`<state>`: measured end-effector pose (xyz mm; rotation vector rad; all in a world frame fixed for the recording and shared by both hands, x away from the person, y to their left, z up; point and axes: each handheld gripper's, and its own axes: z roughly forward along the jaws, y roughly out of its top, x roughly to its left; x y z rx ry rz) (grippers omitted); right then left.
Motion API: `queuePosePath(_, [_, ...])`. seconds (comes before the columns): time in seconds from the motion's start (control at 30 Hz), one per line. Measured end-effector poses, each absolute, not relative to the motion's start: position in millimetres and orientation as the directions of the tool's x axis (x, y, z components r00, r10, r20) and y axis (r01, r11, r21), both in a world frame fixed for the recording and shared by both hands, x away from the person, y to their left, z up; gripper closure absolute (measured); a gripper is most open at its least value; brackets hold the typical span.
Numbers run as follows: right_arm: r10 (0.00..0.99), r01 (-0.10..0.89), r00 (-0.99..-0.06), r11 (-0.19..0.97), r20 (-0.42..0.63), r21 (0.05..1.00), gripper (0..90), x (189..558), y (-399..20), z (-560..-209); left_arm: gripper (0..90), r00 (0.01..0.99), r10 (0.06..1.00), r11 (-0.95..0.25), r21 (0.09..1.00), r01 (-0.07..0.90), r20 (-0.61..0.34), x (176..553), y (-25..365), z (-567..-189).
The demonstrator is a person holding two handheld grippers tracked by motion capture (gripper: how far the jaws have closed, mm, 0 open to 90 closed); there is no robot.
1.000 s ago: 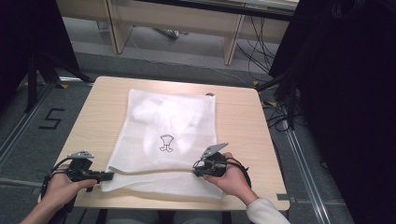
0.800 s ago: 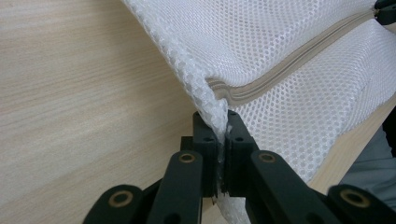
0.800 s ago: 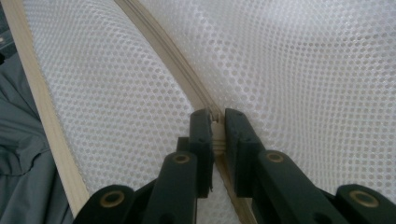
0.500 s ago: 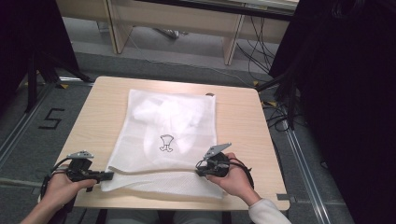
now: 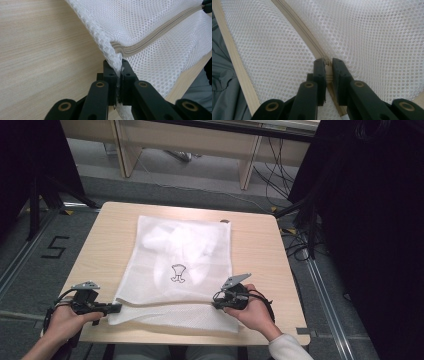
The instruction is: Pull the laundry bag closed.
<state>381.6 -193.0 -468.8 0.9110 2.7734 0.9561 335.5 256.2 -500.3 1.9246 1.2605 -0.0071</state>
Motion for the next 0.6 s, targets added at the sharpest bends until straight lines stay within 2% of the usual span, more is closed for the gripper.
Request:
queuePosePath(0.1, [0.586, 0.549, -0.797, 0.605, 0.143, 0.577, 82.7, 378.6, -193.4, -468.0, 85.5, 0.502, 0.76, -0.168, 0.622, 0.765, -0.412, 335.5, 256.4, -500.0])
queuePosePath(0.17, [0.558, 0.514, -0.821, 0.632, 0.12, 0.581, 82.7, 382.0, -197.1, -467.5, 85.5, 0.501, 0.759, -0.164, 0.622, 0.766, -0.416, 335.6, 256.5, -500.0])
queuePosePath(0.3, [0.588, 0.538, -0.8, 0.612, 0.121, 0.58, 82.7, 381.0, -199.3, -468.4, 85.5, 0.5, 0.761, -0.165, 0.622, 0.765, -0.412, 335.6, 256.4, -500.0])
queuePosePath(0.47, [0.592, 0.551, -0.794, 0.609, 0.136, 0.57, 82.7, 380.4, -204.8, -467.8, 85.5, 0.499, 0.761, -0.164, 0.622, 0.765, -0.414, 335.6, 256.6, -499.9])
queuePosePath(0.5, [0.569, 0.528, -0.813, 0.633, 0.122, 0.566, 82.7, 381.9, -206.7, -467.3, 85.5, 0.498, 0.762, -0.162, 0.622, 0.766, -0.415, 335.6, 256.7, -500.1])
queuePosePath(0.6, [0.609, 0.564, -0.783, 0.607, 0.128, 0.559, 82.7, 379.2, -209.0, -469.1, 85.5, 0.497, 0.764, -0.161, 0.624, 0.765, -0.412, 335.7, 256.7, -500.2])
